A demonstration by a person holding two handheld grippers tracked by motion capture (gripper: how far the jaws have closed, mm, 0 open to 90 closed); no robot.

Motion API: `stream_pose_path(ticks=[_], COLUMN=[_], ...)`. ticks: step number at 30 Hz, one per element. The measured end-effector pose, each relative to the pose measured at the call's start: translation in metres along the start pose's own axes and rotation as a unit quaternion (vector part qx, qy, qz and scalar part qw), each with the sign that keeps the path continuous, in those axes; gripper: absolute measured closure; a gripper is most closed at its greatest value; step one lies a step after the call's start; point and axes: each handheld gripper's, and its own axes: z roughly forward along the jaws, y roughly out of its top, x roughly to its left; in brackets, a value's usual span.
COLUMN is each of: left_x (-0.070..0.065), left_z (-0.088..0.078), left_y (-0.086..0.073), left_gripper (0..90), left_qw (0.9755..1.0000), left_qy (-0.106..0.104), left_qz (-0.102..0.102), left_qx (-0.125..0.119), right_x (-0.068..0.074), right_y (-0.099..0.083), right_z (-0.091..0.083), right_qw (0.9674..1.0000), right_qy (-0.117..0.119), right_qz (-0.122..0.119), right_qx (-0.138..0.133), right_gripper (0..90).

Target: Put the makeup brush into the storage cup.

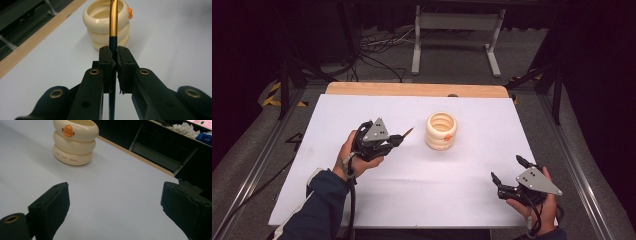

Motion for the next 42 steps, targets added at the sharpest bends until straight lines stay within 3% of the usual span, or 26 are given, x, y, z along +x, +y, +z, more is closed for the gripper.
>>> stream_pose_path(ticks=[5,11,17,25,29,35,37,39,42], left_x=[0.003,0.007,0.007,0.011,0.013,0.017,0.019,0.021,0.023], left_z=[-0.005,-0.006,-0.003,0.001,0.002,0.006,0.007,0.01,0.013], left_y=[0.004,0.01,0.014,0.019,0.022,0.025,0.025,0.026,0.028], left_gripper=[82.5,82.5,82.5,82.6,82.6,82.6,82.6,82.6,82.6], left_qw=[0.9995,0.9957,0.9947,0.9915,0.9904,0.9854,0.9851,0.9821,0.9802], left_qy=[0.007,0.01,0.006,0.001,0.001,-0.003,-0.004,-0.008,-0.013], left_qz=[-0.008,-0.037,-0.036,-0.049,-0.046,-0.057,-0.056,-0.063,-0.068], left_qx=[-0.029,-0.084,-0.096,-0.121,-0.131,-0.16,-0.162,-0.177,-0.185], right_x=[0.002,0.003,0.003,0.003,0.003,0.003,0.003,0.003,0.003], right_y=[0.0,0.002,0.001,0.001,0.001,0.001,0.001,0.001,0.001], right_z=[-0.001,-0.001,0.0,0.0,0.0,0.0,0.0,0.0,0.0], right_qw=[1.0,1.0,0.9999,0.9999,0.9999,0.9999,0.9999,0.9999,0.9999], right_qy=[0.002,0.005,0.008,0.009,0.009,0.01,0.01,0.01,0.01], right_qz=[-0.002,-0.004,-0.006,-0.006,-0.006,-0.006,-0.007,-0.007,-0.007], right_qx=[-0.006,-0.007,-0.005,-0.005,-0.005,-0.005,-0.006,-0.006,-0.005], right_gripper=[9.2,9.1,9.0,9.0,9.0,8.9,9.0,9.0,9.0])
